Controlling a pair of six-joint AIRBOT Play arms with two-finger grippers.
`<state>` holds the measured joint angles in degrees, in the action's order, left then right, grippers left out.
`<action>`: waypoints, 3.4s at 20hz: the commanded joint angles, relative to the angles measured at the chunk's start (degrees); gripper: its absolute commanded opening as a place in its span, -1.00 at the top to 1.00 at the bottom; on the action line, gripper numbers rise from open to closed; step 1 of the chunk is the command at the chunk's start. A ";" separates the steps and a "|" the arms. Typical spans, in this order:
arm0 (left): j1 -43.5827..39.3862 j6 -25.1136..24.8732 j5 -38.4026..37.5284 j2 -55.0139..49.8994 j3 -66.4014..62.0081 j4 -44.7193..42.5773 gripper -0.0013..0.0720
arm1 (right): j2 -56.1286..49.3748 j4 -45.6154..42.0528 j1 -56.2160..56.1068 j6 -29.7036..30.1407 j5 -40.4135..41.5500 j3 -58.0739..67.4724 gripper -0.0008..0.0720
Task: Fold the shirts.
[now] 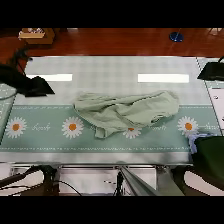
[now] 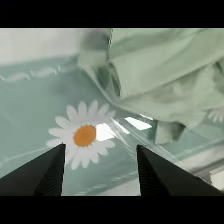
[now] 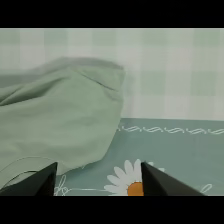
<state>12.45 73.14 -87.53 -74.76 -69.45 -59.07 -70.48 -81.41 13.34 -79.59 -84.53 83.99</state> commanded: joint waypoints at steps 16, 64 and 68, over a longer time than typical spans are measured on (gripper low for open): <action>-13.84 -9.66 28.22 -6.54 23.82 17.84 -0.50 | -0.42 6.10 1.31 2.10 5.35 -13.97 -0.63; -14.49 -6.71 16.44 14.56 -31.71 21.35 0.87 | 28.20 46.45 10.16 9.09 20.57 -8.50 0.92; -14.49 -2.54 16.41 20.59 -40.48 20.85 0.87 | 28.22 46.45 10.16 3.61 18.91 3.39 0.92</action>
<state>-2.13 67.55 -71.31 -58.28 -103.55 -37.50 -43.05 -34.96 23.40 -71.92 -64.53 79.50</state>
